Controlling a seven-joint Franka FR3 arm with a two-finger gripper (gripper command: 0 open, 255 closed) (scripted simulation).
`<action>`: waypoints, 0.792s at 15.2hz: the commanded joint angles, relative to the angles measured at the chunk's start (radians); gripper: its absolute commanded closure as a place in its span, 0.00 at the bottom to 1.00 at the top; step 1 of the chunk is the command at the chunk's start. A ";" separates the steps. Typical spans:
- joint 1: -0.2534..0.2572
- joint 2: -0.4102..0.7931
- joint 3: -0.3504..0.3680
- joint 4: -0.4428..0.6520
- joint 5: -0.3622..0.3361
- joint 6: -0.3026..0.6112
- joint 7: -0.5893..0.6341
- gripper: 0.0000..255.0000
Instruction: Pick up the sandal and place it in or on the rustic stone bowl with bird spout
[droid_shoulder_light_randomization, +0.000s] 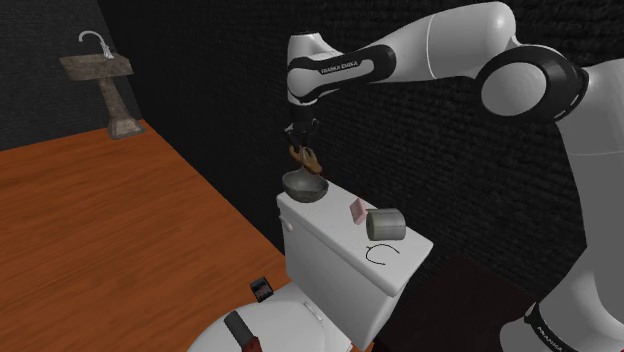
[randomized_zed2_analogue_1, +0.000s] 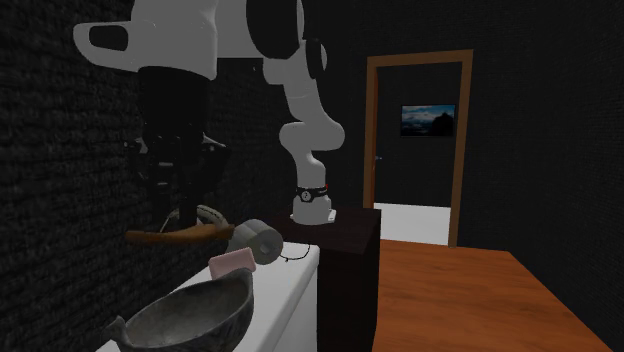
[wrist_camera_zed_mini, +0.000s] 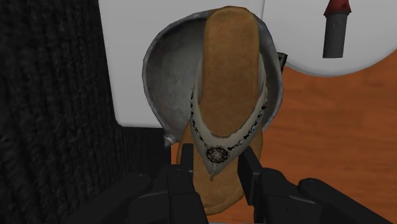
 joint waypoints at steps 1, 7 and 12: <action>0.000 0.009 -0.001 -0.011 -0.002 0.021 0.001 1.00; -0.001 0.029 -0.004 -0.059 -0.006 0.089 0.007 1.00; -0.001 0.052 -0.006 -0.091 -0.011 0.142 0.011 1.00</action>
